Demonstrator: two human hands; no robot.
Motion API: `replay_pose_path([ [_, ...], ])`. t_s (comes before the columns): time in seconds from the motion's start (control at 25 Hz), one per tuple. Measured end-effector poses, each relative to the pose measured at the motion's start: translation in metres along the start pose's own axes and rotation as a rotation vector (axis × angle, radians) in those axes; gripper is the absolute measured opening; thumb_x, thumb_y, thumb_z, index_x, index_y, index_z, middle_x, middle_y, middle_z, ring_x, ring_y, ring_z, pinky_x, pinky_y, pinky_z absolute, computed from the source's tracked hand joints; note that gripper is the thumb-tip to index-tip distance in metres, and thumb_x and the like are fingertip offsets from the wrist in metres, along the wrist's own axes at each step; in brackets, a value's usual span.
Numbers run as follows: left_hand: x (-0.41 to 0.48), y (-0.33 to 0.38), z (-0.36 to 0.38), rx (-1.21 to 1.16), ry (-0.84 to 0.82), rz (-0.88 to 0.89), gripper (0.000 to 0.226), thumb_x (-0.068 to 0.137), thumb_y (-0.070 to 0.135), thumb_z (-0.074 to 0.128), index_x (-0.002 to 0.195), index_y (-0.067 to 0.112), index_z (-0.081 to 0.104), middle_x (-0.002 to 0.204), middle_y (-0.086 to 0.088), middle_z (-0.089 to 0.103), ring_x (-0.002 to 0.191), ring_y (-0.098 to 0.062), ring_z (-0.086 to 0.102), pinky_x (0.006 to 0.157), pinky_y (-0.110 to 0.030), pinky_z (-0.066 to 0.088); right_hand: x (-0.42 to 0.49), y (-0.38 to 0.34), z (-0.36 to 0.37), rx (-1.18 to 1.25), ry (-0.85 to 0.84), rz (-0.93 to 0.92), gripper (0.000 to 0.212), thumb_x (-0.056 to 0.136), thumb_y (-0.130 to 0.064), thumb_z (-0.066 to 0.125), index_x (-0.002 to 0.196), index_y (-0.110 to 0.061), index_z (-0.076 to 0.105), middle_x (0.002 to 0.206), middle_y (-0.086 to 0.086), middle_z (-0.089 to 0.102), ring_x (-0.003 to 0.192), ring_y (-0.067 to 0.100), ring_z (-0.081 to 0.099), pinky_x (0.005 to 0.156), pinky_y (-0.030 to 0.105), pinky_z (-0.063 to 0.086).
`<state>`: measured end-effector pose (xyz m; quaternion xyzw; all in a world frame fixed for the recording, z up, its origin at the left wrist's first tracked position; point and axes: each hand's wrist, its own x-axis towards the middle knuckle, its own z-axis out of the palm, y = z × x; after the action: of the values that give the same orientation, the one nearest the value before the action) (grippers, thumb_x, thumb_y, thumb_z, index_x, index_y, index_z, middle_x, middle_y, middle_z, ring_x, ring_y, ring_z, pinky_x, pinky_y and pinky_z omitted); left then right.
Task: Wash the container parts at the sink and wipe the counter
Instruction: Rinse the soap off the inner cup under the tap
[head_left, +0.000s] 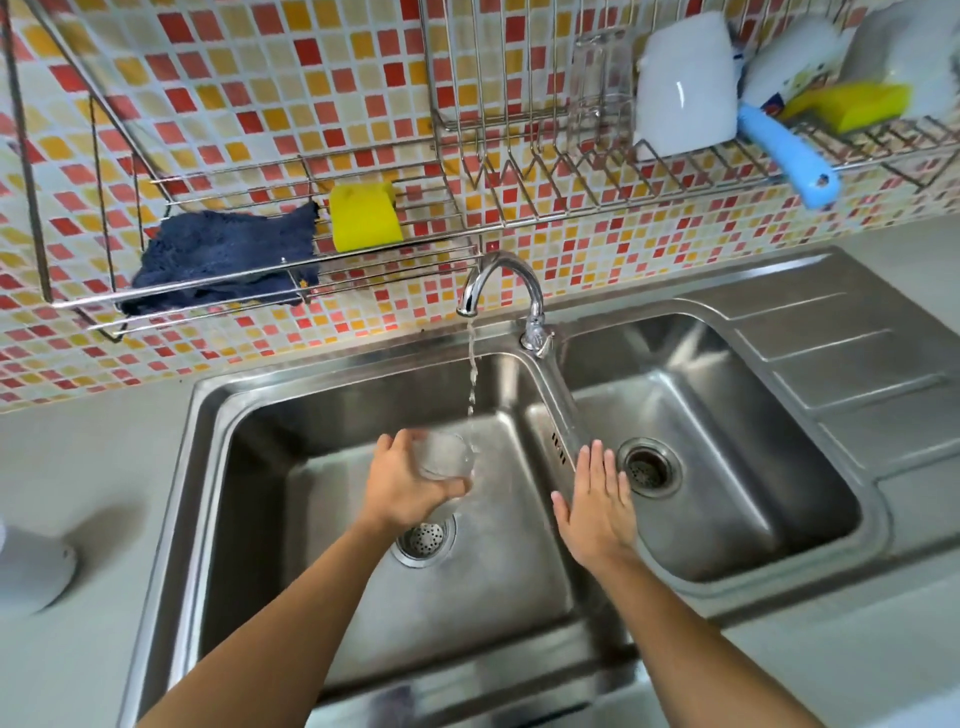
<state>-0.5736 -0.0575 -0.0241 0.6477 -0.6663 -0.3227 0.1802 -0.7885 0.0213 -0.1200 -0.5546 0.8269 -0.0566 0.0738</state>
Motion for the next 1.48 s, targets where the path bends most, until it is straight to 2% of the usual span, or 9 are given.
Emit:
replay_pose_path([
  [0.12, -0.003, -0.008, 0.002, 0.256, -0.117, 0.075, 0.089, 0.055, 0.040, 0.084, 0.132, 0.017, 0.044, 0.117, -0.002, 0.040, 0.109, -0.024, 0.052, 0.091, -0.033, 0.046, 0.003, 0.002, -0.003, -0.009, -0.036, -0.060, 0.063, 0.089, -0.017, 0.054, 0.141, 0.002, 0.025, 0.151, 0.018, 0.022, 0.140, 0.033, 0.022, 0.110, 0.040, 0.011],
  [0.28, -0.005, -0.017, 0.006, 0.719, -0.171, 0.208, 0.085, 0.063, 0.041, 0.076, 0.135, 0.022, 0.037, 0.124, -0.004, 0.034, 0.118, -0.025, 0.037, 0.094, -0.044, 0.038, 0.002, 0.003, 0.002, -0.109, -0.057, -0.034, 0.072, 0.062, -0.001, 0.076, 0.129, 0.005, 0.048, 0.137, 0.021, 0.047, 0.126, 0.036, 0.045, 0.101, 0.046, 0.031],
  [0.52, -0.005, -0.008, -0.010, 1.121, -0.120, 0.491, 0.072, 0.074, 0.027, 0.068, 0.135, 0.014, 0.034, 0.129, -0.010, 0.035, 0.117, -0.030, 0.037, 0.097, -0.050, 0.029, 0.002, 0.004, 0.006, -0.160, -0.015, -0.035, 0.071, 0.071, 0.001, 0.066, 0.135, 0.006, 0.037, 0.143, 0.024, 0.037, 0.133, 0.037, 0.036, 0.107, 0.043, 0.027],
  [0.68, -0.002, -0.009, -0.018, 1.263, -0.005, 0.757, 0.067, 0.055, 0.016, 0.076, 0.118, 0.006, 0.055, 0.107, -0.011, 0.053, 0.092, -0.029, 0.051, 0.082, -0.052, 0.044, 0.000, 0.003, 0.005, -0.146, -0.042, -0.077, 0.067, 0.090, -0.003, 0.037, 0.144, 0.001, -0.003, 0.154, 0.018, -0.006, 0.143, 0.032, -0.003, 0.113, 0.038, -0.002],
  [0.8, 0.000, -0.010, -0.016, 1.309, 0.093, 0.950, 0.060, 0.049, 0.012, 0.077, 0.107, 0.005, 0.065, 0.095, -0.010, 0.058, 0.080, -0.028, 0.053, 0.075, -0.052, 0.049, 0.001, 0.005, 0.006, -0.186, -0.026, -0.101, 0.067, 0.092, -0.002, 0.031, 0.138, 0.001, -0.017, 0.153, 0.017, -0.013, 0.142, 0.031, -0.009, 0.111, 0.038, -0.007],
  [1.0, -0.006, -0.013, -0.012, 1.414, 0.097, 1.117, 0.055, 0.062, 0.018, 0.073, 0.115, 0.012, 0.065, 0.104, -0.004, 0.060, 0.093, -0.024, 0.059, 0.082, -0.051, 0.049, 0.000, 0.006, 0.009, -0.126, 0.014, -0.096, 0.067, 0.087, 0.000, 0.039, 0.143, 0.003, 0.002, 0.154, 0.020, 0.002, 0.143, 0.033, 0.003, 0.113, 0.039, 0.002],
  [1.12, -0.010, -0.015, -0.016, 1.271, 0.151, 0.948, 0.061, 0.051, 0.017, 0.075, 0.111, 0.012, 0.065, 0.100, -0.007, 0.054, 0.087, -0.026, 0.055, 0.077, -0.051, 0.049, 0.003, 0.003, 0.005, -0.095, -0.028, -0.049, 0.072, 0.076, 0.004, 0.061, 0.139, 0.009, 0.026, 0.147, 0.026, 0.026, 0.136, 0.039, 0.028, 0.109, 0.045, 0.026],
  [1.32, -0.018, -0.033, -0.033, 0.246, -0.037, 0.159, 0.080, 0.053, 0.033, 0.083, 0.120, 0.016, 0.043, 0.112, -0.004, 0.040, 0.101, -0.026, 0.050, 0.089, -0.036, 0.045, -0.006, -0.025, -0.011, 0.061, -0.055, -0.195, 0.059, 0.096, -0.021, 0.025, 0.146, -0.001, 0.001, 0.155, 0.013, -0.004, 0.144, 0.026, -0.001, 0.114, 0.035, -0.001],
  [1.48, -0.032, -0.045, -0.058, -0.174, 0.049, 0.009, 0.081, 0.050, 0.036, 0.082, 0.119, 0.014, 0.044, 0.115, -0.003, 0.050, 0.100, -0.018, 0.054, 0.080, -0.023, 0.040, -0.021, -0.094, -0.018, 0.250, -0.028, -0.243, 0.060, 0.094, -0.027, 0.022, 0.145, 0.002, 0.008, 0.155, 0.016, 0.008, 0.144, 0.026, 0.008, 0.115, 0.032, 0.004],
])
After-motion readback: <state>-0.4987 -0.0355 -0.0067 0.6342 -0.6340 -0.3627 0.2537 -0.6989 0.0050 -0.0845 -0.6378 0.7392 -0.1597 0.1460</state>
